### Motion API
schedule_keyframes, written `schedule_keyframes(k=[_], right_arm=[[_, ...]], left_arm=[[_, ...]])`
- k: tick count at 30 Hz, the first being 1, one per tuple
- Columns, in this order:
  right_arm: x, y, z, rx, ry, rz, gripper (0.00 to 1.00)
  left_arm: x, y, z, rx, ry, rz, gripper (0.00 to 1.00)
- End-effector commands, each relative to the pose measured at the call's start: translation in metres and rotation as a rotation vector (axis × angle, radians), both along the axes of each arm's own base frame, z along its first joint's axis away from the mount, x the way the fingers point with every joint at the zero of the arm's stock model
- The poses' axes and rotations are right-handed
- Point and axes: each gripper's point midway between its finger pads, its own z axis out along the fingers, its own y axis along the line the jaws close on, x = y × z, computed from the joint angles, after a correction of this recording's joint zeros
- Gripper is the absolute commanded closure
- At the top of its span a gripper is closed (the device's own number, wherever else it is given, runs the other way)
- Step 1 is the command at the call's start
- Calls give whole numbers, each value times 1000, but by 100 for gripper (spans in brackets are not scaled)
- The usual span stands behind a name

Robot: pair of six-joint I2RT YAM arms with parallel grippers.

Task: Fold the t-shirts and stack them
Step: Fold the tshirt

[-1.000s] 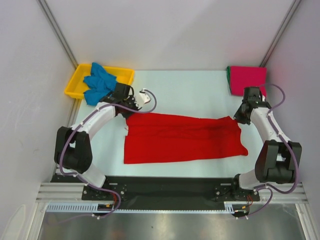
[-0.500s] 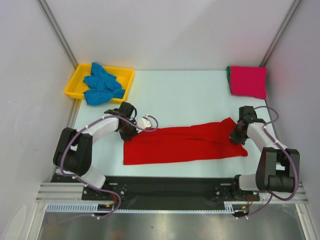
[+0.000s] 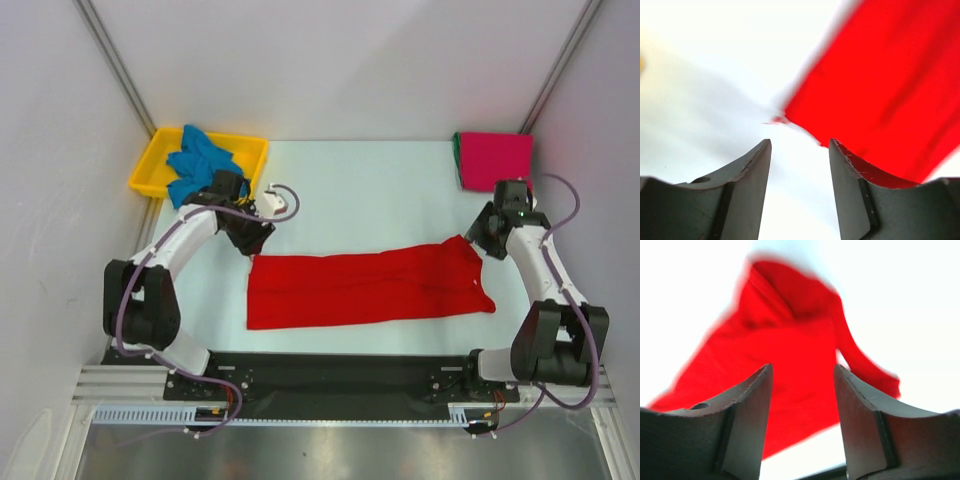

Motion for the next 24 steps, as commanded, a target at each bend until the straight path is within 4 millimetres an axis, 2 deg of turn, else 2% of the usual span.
schedule_keyframes(k=[1,5,6,7,9,10,13,16,17,19,20,22,24], right_arm=[[40,-10,16,-50,-72,45,44],[79,-6,-6,-23,-37,99,44],[91,-3,-16,-16,-16,116,43],[97,0,-21,-15,-6,130,44],[106,3,-30,-22,10,160,44],[112,6,-40,-22,34,173,44],[114,7,-62,-2,80,171,49],[116,11,-75,47,90,169,61],[115,10,-77,54,91,161,69],[115,8,-80,59,99,144,78],[114,2,-80,50,102,126,89],[114,-10,-79,25,103,82,100],[117,-26,-74,24,83,26,100]], left_arm=[[28,-2,-11,-36,-8,161,46],[34,5,-48,27,47,206,38],[42,9,-52,51,22,220,37],[44,11,-60,64,26,226,36],[50,7,-63,54,22,229,35],[48,4,-65,43,41,219,35],[40,-8,-75,38,72,165,36],[15,-24,-81,-12,173,101,52],[4,-23,-84,-8,205,96,70],[-10,-15,-90,21,229,83,85],[-13,-11,-91,36,229,86,100],[-16,-2,-91,63,227,102,100],[-9,11,-88,85,204,148,100]])
